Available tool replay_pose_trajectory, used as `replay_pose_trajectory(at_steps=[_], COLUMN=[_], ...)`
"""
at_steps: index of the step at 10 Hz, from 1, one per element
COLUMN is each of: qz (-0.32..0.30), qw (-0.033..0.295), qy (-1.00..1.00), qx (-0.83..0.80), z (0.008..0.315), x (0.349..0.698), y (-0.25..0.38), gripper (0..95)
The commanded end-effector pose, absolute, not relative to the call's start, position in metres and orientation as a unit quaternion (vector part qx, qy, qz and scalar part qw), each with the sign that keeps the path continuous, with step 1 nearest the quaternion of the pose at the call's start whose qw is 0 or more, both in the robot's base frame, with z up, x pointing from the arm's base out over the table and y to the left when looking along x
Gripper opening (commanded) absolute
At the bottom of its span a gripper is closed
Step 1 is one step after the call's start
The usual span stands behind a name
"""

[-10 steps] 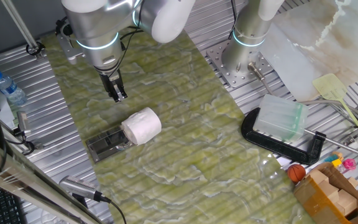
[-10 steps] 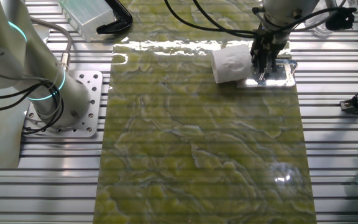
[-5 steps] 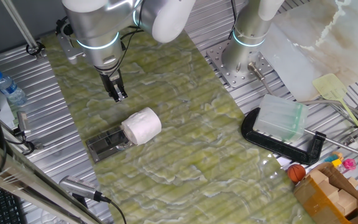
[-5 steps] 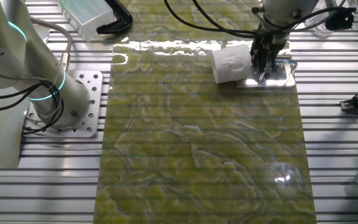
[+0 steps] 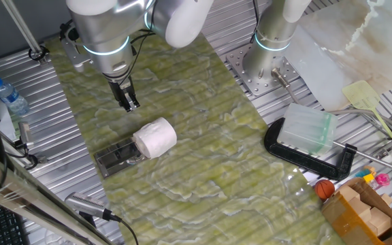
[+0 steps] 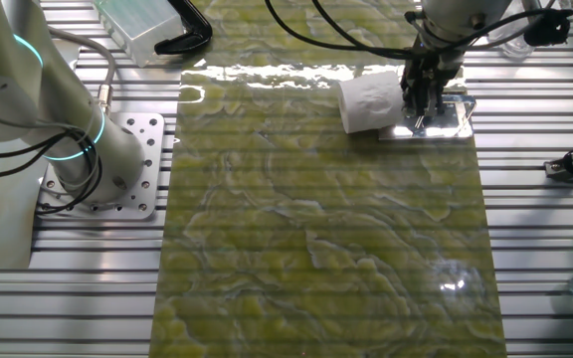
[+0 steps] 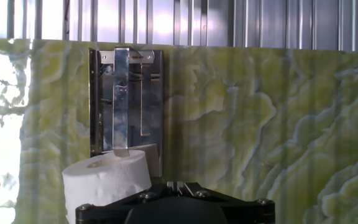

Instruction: Take the roll of paper down from the shelf

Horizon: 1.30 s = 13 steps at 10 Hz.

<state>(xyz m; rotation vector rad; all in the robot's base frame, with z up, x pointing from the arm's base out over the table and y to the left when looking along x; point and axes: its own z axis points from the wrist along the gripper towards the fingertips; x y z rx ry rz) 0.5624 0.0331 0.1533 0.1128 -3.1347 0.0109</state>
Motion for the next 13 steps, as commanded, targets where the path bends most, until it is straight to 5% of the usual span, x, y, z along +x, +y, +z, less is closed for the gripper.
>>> replay_pose_trajectory(at_steps=[1,13], qz=[0.004,0.007], qw=[0.002,0.002], qy=[-0.999,-0.999], qx=[0.038,0.034], z=[0.1534,0.1533], x=[0.5617,0.5617], y=[0.0331,0.0331], gripper=[0.0,0.0])
